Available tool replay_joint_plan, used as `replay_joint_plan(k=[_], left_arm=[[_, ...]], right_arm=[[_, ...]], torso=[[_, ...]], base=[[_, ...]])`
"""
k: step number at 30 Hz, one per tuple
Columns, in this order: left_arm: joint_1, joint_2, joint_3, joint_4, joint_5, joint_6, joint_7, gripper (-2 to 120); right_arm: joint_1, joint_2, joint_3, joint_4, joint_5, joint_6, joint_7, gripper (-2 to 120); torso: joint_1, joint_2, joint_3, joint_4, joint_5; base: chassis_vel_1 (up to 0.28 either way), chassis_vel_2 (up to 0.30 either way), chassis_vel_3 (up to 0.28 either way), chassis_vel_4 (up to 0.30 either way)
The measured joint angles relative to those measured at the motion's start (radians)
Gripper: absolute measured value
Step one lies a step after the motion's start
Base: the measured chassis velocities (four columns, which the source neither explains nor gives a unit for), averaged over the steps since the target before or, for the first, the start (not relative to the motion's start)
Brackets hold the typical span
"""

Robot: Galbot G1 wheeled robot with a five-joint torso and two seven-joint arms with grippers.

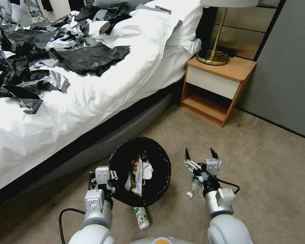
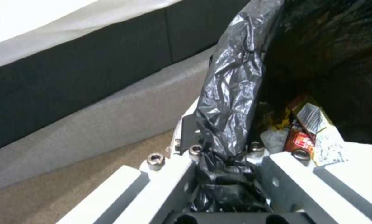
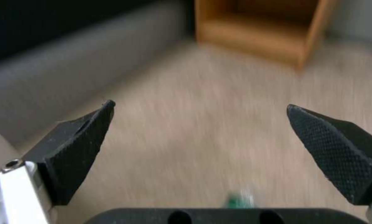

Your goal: Pick up the trash bin, then pick up the garbage from the floor and place it into the trash bin.

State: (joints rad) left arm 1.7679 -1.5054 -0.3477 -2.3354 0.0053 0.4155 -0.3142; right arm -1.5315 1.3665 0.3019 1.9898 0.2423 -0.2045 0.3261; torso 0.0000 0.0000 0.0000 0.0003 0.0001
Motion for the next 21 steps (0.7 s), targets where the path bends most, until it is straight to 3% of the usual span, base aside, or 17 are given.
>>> replay_joint_plan(k=[2,4,13,21], left_arm=[[0.002,0.001,-0.001,-0.001,0.0,-0.001,0.0,0],[0.002,0.001,-0.001,-0.001,0.001,-0.002,0.0,0],[0.003,0.0,0.002,0.004,0.006,-0.004,0.0,0],[0.01,0.001,0.002,0.002,0.008,-0.005,0.0,0]], right_arm=[[0.047,0.001,0.018,-0.086,0.112,-0.098,0.025,100],[0.083,0.002,0.028,-0.17,0.185,-0.139,0.032,100],[0.172,0.014,0.038,-0.424,0.254,-0.16,-0.027,100],[0.253,0.032,0.034,-0.56,0.249,-0.141,-0.052,100]], torso=[[0.0,0.0,0.0,-0.0001,-0.0002],[0.0,0.0,0.0,-0.0003,-0.0001],[0.0,0.0,0.0,-0.0003,0.0],[0.0,0.0,0.0,-0.0002,-0.0002]], base=[[0.0,0.0,0.0,0.0],[0.0,0.0,0.0,0.0],[0.0,0.0,0.0,0.0],[0.0,0.0,0.0,0.0]])
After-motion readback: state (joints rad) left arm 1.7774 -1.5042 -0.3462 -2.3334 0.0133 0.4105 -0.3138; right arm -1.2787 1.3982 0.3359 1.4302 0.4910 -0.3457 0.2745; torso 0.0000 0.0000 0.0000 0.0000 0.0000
